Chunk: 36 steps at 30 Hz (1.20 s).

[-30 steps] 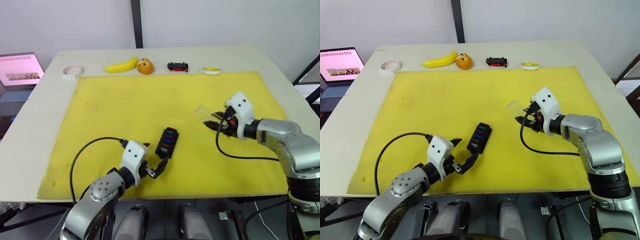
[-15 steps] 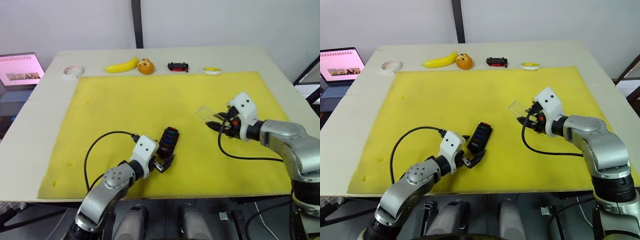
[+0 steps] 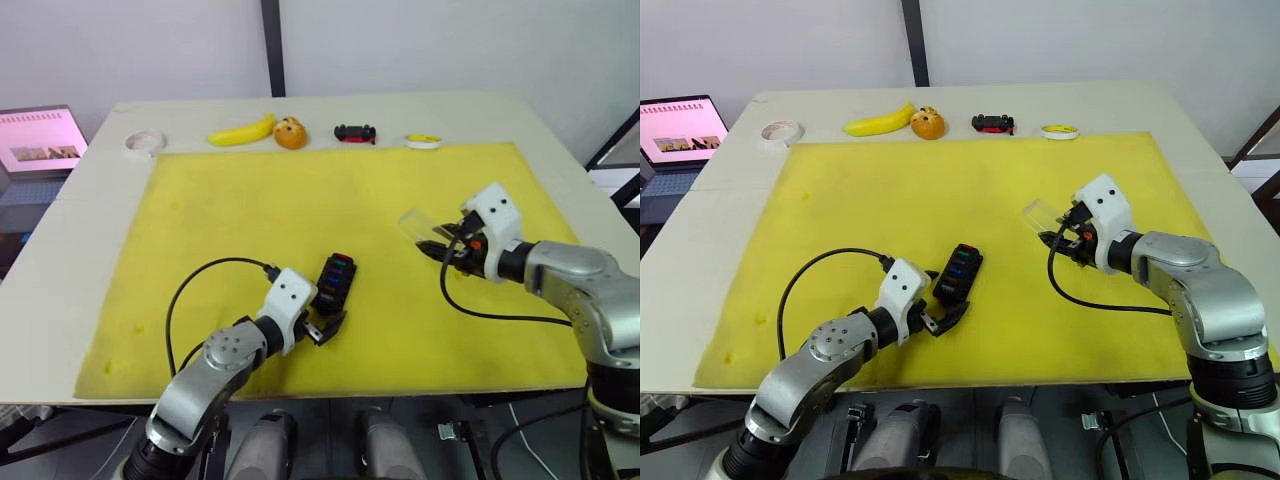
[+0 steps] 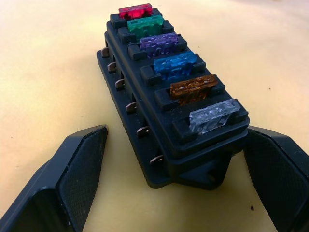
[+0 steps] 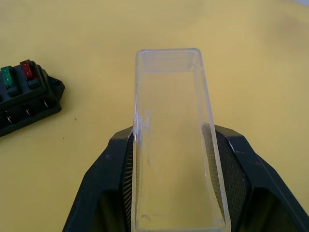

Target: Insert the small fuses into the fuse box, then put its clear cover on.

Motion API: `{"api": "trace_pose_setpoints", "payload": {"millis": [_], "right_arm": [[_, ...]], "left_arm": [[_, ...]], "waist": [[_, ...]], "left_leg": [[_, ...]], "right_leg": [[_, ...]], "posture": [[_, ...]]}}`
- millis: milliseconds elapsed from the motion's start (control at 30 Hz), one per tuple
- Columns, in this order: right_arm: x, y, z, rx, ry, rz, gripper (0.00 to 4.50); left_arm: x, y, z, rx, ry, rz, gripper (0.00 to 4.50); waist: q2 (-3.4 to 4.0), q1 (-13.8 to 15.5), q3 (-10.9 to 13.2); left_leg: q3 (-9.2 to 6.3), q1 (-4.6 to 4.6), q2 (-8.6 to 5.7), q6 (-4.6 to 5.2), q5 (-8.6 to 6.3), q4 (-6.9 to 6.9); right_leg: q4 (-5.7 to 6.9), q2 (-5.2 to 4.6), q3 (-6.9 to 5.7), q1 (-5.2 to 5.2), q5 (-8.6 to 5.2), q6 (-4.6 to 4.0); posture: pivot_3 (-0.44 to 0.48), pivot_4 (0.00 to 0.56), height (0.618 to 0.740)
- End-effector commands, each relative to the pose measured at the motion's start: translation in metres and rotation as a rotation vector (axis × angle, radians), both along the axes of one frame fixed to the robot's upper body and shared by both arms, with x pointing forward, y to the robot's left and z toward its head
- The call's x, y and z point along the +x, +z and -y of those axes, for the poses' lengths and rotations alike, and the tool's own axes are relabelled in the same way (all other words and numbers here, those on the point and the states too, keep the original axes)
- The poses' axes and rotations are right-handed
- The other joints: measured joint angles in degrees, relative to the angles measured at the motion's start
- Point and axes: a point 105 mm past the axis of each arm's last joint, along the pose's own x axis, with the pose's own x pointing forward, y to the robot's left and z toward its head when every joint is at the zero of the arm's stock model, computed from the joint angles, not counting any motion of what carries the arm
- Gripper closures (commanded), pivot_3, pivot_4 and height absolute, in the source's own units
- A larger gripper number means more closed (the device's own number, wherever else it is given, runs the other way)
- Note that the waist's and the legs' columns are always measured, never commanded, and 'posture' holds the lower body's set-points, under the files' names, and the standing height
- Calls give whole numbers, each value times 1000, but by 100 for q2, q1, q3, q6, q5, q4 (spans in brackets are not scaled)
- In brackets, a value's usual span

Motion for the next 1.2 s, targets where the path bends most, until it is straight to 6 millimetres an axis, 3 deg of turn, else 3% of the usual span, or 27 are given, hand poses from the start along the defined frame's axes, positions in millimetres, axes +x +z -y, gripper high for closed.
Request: {"api": "trace_pose_setpoints", "payload": {"millis": [33, 400, 667, 1067, 1167, 1200], "right_arm": [[-3, 14, -4, 3, 17, 67, 2789], [-8, 13, -3, 9, 7, 64, 2789], [-11, 9, 1, 13, -3, 48, 2789], [-11, 10, 2, 9, 1, 42, 2789], [-11, 9, 2, 6, 3, 42, 2789], [-11, 10, 1, 5, 5, 42, 2789]], "left_arm": [[12, 4, -17, 12, 51, 22, 0], [18, 14, -13, -36, 66, 68, 0], [14, 4, -1, -13, 74, 53, 0], [15, -1, 2, 14, 80, 66, 0], [15, 0, 3, 11, 60, 75, 835], [14, 1, 3, 7, 47, 73, 1332]], "waist": [[0, 0, 0], [0, 7, 0], [0, 11, 0], [0, 25, 0], [0, 26, 0], [0, 26, 0]], "left_leg": [[0, 0, 0, -1, 0, 0], [0, 0, 0, -1, 1, 0], [0, 0, -1, -1, 1, 1], [1, 0, -2, -1, 1, 1], [1, 0, -2, -1, 1, 1], [1, 0, -2, -1, 1, 1]], "right_leg": [[0, 0, 0, 0, 0, 0], [1, 0, 0, 0, 0, 0], [1, -1, 0, 0, 0, 0], [1, -1, 0, 1, 0, 0], [1, -1, 0, 1, 0, 0], [1, -1, 0, 1, 0, 0]], "posture": [[0, 150, 740], [0, 150, 740], [0, 150, 740], [0, 150, 740], [0, 150, 740], [0, 150, 740]]}}
